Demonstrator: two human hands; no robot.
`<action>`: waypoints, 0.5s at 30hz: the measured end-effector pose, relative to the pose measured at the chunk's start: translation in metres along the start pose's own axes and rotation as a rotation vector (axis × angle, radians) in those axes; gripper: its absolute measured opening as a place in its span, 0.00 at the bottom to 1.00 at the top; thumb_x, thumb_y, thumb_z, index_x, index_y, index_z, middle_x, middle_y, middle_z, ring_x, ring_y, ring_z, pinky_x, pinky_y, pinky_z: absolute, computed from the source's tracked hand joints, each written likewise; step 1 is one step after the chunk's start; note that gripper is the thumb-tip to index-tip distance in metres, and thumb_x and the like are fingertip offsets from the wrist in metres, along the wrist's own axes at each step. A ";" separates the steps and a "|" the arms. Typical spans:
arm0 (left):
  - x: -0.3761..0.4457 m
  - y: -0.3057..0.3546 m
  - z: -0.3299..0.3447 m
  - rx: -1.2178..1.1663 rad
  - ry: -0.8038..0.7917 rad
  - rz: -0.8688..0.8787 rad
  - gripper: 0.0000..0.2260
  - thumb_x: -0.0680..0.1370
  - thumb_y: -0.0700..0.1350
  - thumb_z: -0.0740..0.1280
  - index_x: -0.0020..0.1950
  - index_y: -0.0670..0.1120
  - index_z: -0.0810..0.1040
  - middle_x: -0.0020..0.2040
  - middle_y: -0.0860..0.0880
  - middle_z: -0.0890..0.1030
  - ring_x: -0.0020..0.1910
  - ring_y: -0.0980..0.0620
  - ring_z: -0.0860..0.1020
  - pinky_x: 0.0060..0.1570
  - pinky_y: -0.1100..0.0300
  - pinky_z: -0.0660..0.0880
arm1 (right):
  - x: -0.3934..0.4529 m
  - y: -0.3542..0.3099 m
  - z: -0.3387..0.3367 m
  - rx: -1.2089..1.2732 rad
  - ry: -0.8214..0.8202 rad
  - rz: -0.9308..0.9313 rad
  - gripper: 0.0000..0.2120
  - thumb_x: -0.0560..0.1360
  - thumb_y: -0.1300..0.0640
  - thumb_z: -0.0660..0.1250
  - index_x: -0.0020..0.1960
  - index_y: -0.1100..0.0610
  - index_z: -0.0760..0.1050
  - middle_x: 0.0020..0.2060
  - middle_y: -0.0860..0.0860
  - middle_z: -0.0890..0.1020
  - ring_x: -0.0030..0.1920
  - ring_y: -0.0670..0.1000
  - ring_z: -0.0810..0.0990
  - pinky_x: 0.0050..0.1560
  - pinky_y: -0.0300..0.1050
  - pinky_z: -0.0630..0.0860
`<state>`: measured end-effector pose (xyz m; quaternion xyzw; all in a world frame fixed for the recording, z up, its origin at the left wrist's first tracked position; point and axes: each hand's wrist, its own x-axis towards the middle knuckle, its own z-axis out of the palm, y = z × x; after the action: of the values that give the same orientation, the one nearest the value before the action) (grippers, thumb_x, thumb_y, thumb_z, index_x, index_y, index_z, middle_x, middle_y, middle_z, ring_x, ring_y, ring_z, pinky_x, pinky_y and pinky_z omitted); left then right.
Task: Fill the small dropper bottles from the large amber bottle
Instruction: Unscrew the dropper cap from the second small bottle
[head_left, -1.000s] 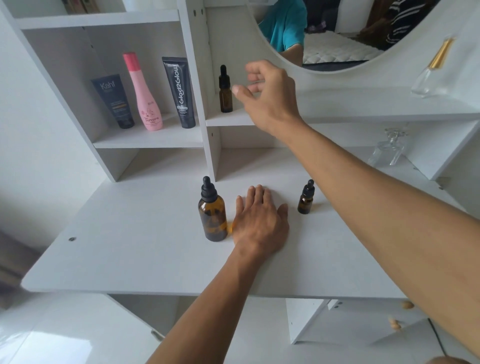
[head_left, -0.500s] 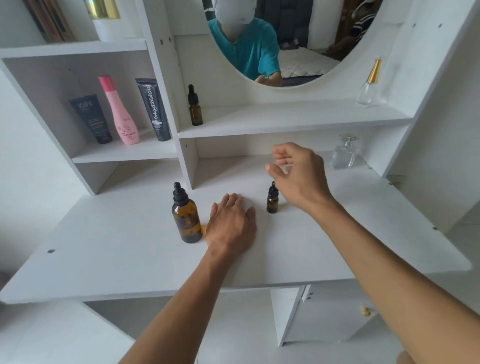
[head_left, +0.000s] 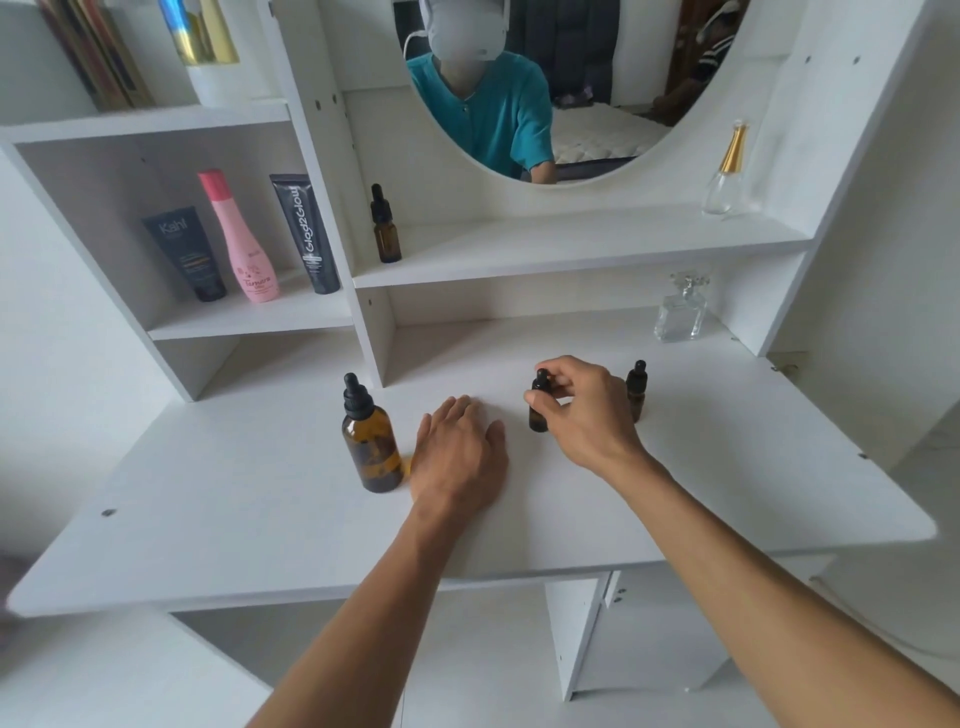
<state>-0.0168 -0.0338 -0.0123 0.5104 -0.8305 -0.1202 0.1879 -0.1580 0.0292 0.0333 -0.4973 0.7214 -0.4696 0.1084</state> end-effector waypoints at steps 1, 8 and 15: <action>-0.001 0.000 0.000 -0.010 0.008 -0.001 0.17 0.78 0.54 0.52 0.54 0.45 0.74 0.58 0.48 0.77 0.61 0.45 0.72 0.64 0.46 0.68 | 0.000 0.000 0.000 0.007 0.006 0.001 0.09 0.73 0.60 0.74 0.53 0.59 0.82 0.42 0.50 0.84 0.44 0.48 0.81 0.55 0.45 0.78; -0.012 0.002 -0.010 -0.201 0.036 0.026 0.15 0.79 0.46 0.60 0.63 0.43 0.77 0.62 0.44 0.79 0.63 0.43 0.74 0.63 0.53 0.70 | -0.009 -0.005 -0.002 0.037 0.010 -0.023 0.06 0.74 0.61 0.74 0.50 0.58 0.82 0.40 0.46 0.83 0.41 0.42 0.80 0.53 0.44 0.79; -0.038 0.002 -0.025 -0.409 0.022 0.013 0.24 0.73 0.44 0.67 0.70 0.48 0.72 0.66 0.51 0.78 0.66 0.51 0.73 0.61 0.60 0.70 | -0.027 -0.025 0.007 0.078 -0.060 -0.086 0.08 0.73 0.60 0.75 0.52 0.56 0.83 0.41 0.45 0.84 0.42 0.38 0.80 0.51 0.41 0.79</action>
<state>0.0083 0.0006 0.0040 0.4573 -0.7901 -0.2796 0.2973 -0.1249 0.0461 0.0409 -0.5372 0.6768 -0.4865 0.1291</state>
